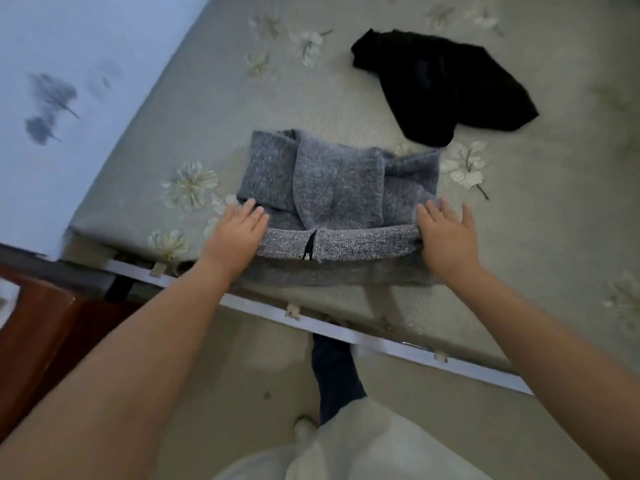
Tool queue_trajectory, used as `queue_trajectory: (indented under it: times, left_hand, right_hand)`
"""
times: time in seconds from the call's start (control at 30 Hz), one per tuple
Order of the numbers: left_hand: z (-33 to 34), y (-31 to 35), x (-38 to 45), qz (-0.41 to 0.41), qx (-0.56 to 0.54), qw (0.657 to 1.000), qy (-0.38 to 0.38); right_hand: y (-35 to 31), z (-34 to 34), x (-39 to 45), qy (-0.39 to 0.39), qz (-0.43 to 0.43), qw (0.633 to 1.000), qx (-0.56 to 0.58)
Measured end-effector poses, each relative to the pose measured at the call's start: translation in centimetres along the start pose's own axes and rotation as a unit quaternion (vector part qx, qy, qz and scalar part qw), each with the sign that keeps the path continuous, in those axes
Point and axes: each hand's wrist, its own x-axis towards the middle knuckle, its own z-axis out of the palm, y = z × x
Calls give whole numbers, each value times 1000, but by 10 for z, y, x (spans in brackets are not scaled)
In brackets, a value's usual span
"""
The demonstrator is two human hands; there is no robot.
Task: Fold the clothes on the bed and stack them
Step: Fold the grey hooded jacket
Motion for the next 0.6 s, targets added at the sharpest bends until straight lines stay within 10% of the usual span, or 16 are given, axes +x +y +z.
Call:
queue_trajectory:
  times: [0.2, 0.4, 0.6]
  left_hand:
    - [-62, -32, 156, 138, 107, 984, 45]
    - [-41, -40, 288, 59, 134, 989, -16]
    - [34, -45, 330, -68, -78, 994, -24]
  right_hand:
    - [35, -21, 112, 4, 55, 998, 29]
    - [59, -5, 216, -46, 104, 993, 27]
    - [39, 45, 265, -61, 79, 994, 55]
